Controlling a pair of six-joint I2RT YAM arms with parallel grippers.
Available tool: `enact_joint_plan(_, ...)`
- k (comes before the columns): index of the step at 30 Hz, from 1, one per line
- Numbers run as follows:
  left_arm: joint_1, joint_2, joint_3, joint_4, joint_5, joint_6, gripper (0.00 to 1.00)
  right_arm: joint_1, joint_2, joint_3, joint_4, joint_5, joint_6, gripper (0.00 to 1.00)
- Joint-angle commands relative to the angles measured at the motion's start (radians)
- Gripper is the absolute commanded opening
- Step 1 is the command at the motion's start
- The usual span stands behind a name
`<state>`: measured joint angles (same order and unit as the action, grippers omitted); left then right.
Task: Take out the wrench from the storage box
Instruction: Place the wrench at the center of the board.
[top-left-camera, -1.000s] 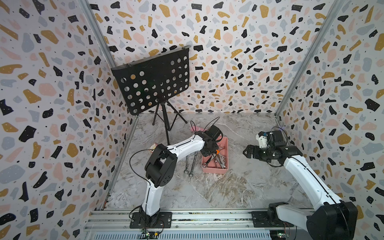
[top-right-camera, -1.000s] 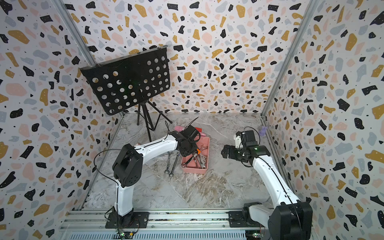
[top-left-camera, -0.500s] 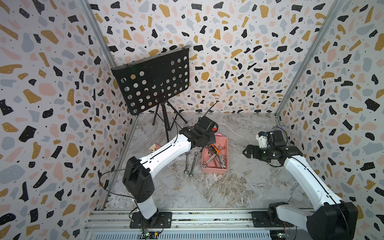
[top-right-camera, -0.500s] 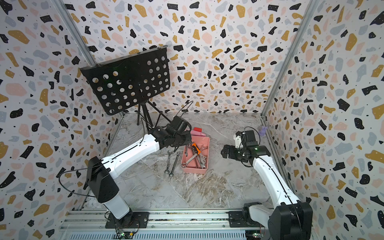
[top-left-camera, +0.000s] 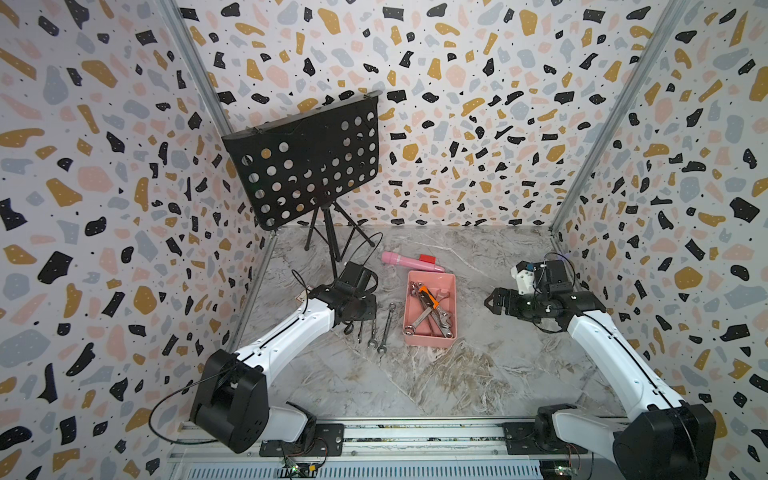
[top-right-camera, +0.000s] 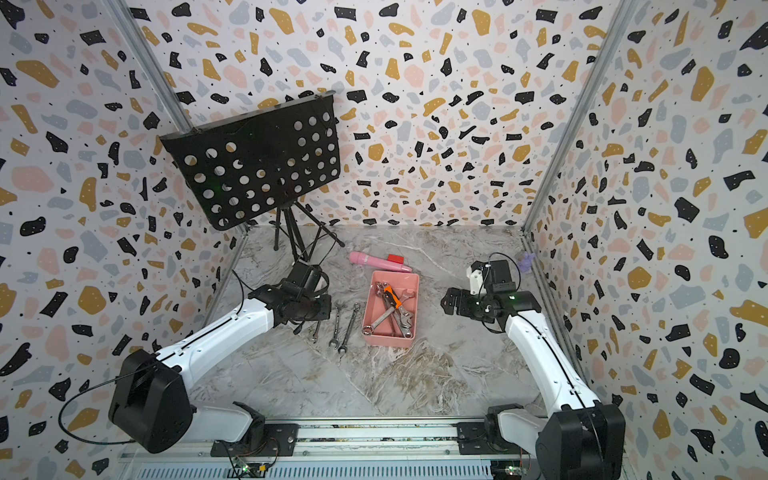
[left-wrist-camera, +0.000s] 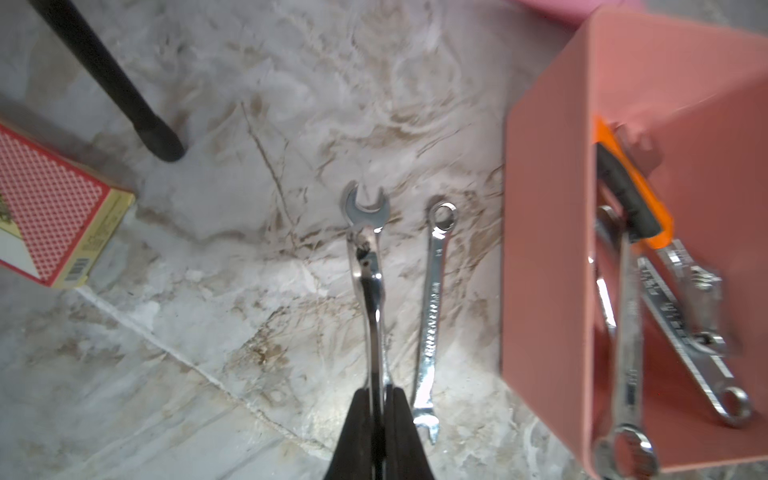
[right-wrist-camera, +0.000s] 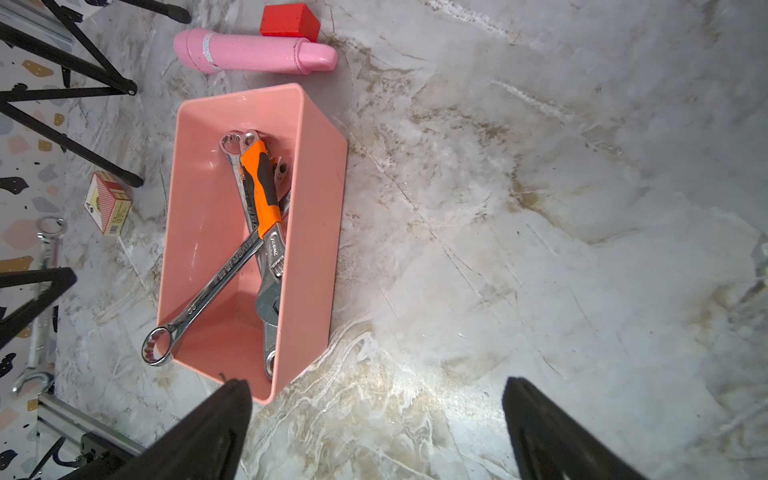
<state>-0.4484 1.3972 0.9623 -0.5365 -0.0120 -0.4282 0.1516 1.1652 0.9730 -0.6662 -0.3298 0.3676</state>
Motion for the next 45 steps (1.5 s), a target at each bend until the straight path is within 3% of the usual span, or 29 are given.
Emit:
enact_joint_plan(1,0.04,0.021,-0.068,0.169,0.074,0.046,0.0,-0.004,-0.023,-0.002,0.001,-0.004,0.005,1.0)
enact_joint_plan(9,0.09,0.158,-0.152,0.323,0.095,0.088,0.0,-0.003,-0.032,0.0,-0.01,0.023,-0.007,1.0)
enact_joint_plan(17,0.115,0.23,-0.155,0.34,0.107,0.121,0.0,-0.003,-0.032,0.003,-0.016,0.035,-0.013,1.0)
enact_joint_plan(31,0.127,0.313,-0.136,0.34,0.134,0.102,0.19,-0.003,-0.022,0.006,-0.015,0.044,-0.016,0.99)
enact_joint_plan(45,0.127,0.326,-0.101,0.261,0.127,0.082,0.27,-0.004,-0.033,-0.005,-0.021,0.054,-0.021,1.0)
